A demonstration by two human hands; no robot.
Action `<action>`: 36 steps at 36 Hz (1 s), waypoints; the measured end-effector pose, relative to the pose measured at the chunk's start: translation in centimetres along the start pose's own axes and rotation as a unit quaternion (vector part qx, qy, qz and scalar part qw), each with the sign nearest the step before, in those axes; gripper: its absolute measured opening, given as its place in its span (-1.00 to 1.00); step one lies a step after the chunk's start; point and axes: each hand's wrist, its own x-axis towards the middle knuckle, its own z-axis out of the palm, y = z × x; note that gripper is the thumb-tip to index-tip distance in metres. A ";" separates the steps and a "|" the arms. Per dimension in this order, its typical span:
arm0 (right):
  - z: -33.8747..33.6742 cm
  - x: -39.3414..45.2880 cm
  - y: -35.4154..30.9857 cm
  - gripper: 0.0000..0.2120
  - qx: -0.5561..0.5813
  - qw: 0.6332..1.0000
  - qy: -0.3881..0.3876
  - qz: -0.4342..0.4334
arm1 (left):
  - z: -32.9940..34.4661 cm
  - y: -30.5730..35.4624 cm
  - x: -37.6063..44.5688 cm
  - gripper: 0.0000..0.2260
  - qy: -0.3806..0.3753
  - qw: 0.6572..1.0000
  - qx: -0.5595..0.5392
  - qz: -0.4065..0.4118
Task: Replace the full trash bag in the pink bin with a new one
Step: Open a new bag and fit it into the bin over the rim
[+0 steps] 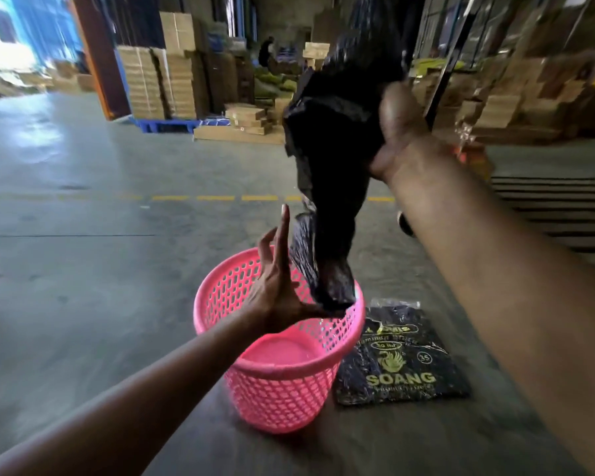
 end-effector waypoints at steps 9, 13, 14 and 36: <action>-5.4 -0.5 10.1 -0.77 -0.147 0.972 0.163 0.088 | -6.1 -4.5 0.7 -0.72 0.153 0.976 -0.066 -0.143; -8.9 -2.3 15.2 -0.49 -0.375 0.907 0.110 0.158 | -7.8 -6.5 -0.5 -0.43 0.146 0.960 -0.030 -0.236; -9.6 -2.7 16.2 -0.28 -0.435 0.879 0.088 0.175 | -7.9 -6.9 -1.0 -0.44 0.132 0.959 -0.019 -0.251; -9.8 -3.8 18.6 -0.16 -0.833 0.548 -0.068 0.044 | -6.7 -7.3 0.7 -0.93 0.008 0.858 -0.339 -0.385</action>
